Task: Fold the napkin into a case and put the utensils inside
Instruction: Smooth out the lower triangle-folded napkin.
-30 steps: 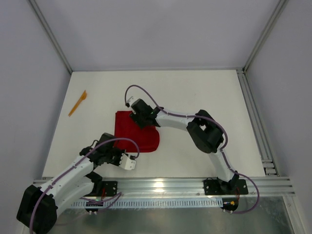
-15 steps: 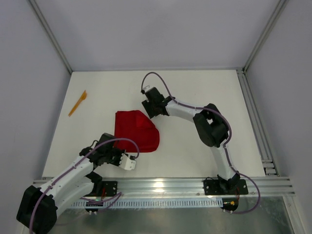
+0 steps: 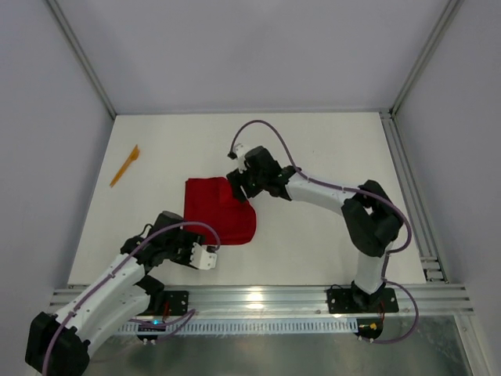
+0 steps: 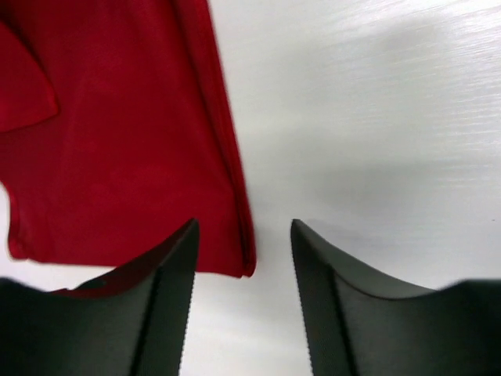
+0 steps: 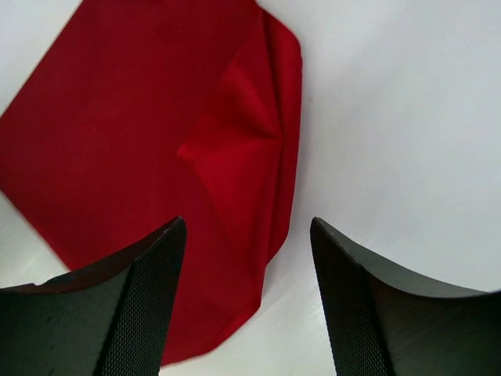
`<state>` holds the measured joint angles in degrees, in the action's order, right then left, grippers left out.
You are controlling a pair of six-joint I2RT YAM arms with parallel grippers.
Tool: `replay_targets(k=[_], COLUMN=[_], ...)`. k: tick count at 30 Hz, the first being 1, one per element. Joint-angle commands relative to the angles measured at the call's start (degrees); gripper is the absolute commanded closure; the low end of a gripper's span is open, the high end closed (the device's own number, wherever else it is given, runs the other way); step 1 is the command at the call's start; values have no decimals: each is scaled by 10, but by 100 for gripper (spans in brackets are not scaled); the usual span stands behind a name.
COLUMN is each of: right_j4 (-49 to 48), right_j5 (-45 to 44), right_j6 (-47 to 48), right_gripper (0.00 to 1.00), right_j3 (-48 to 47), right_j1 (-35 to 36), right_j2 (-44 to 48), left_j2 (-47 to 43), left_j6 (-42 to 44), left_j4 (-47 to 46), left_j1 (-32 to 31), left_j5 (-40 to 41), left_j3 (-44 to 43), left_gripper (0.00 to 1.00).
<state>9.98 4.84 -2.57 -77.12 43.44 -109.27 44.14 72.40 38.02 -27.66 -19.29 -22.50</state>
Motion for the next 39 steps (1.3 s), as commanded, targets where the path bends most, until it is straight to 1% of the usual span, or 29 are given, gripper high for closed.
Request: replay_targets(k=[1, 3, 4, 5, 7, 8, 10, 11, 12, 13, 14, 15, 17, 18, 20, 23, 27, 29, 30, 31, 33, 34, 35, 36, 37, 39], right_j4=[-69, -60, -58, -62, -75, -84, -129, -150, -199, -221, -239, -248, -226, -198, -182, -186, -181, -175, -174, -175, -178, -180, -188, -195, -214, -238], right_j5=[60, 73, 82, 110, 148, 182, 212, 246, 260, 269, 285, 291, 299, 302, 306, 310, 293, 286, 286, 286, 284, 279, 276, 273, 273, 282], right_j6=[-7, -16, -16, -8, 19, 55, 86, 115, 121, 123, 126, 127, 135, 145, 150, 150, 161, 166, 166, 169, 176, 187, 196, 206, 220, 286], right_gripper=[31, 30, 30, 30, 29, 29, 28, 27, 26, 25, 24, 24, 24, 25, 26, 26, 26, 26, 26, 26, 25, 23, 23, 23, 23, 22], right_j3=[65, 112, 129, 170, 211, 253, 296, 341, 363, 398, 407, 410, 393, 385, 370, 374, 384, 385, 385, 388, 391, 397, 402, 416, 424, 454], right_j1=[-11, -13, -13, -13, -13, -13, -13, -13, -13, -13, -13, -13, -13, -13, -13, -13, -13, -13, -13, -13, -13, -13, -13, -13, -13, -9], right_j2=[129, 169, 187, 221, 254, 286, 324, 364, 385, 401, 420, 422, 418, 406, 397, 398, 410, 409, 408, 409, 412, 416, 419, 421, 428, 435], left_j2=[-39, -46, -41, -35, -10, 1, 35, 43, 51, 59, 58, 58, 55, 56, 65, 81, 96, 104, 115, 119, 121, 119, 116, 108, 104, 100], left_j6=[-7, -2, 5, 30, 44, 42, 41, 46, 53, 64, 90, 99, 118, 127, 138, 161, 179, 184, 184, 179, 171, 167, 165, 161, 154, 120], left_j4=[29, 9, 1, -3, -9, -13, -19, -19, -20, -15, -12, -11, -5, -7, -4, -19, -38, -71, -76, -79, -74, -71, -69, -71, -74, -76], left_j1=[4, 8, 12, 23, 31, 31, 31, 31, 32, 36, 38, 42, 47, 49, 57, 66, 66, 66, 66, 66, 66, 66, 66, 66, 66, 66], left_j5=[37, 79, 84, 84, 79, 77, 86, 89, 94, 94, 94, 93, 94, 95, 96, 92, 78, 82, 80, 74, 42, 34, 24, 15, 12, 2], left_j3=[-18, -4, 2, 12, 16, 13, 9, 5, 4, 5, 6, 7, 3, 1, -4, 0, 7, 11, 11, 9, 1, -1, -2, -3, -4, -17], left_gripper=[45, 38, 37, 35, 33, 31, 30, 31, 31, 31, 31, 31, 31, 31, 33, 35, 35, 43, 49, 60, 70, 82, 88, 100, 100, 100])
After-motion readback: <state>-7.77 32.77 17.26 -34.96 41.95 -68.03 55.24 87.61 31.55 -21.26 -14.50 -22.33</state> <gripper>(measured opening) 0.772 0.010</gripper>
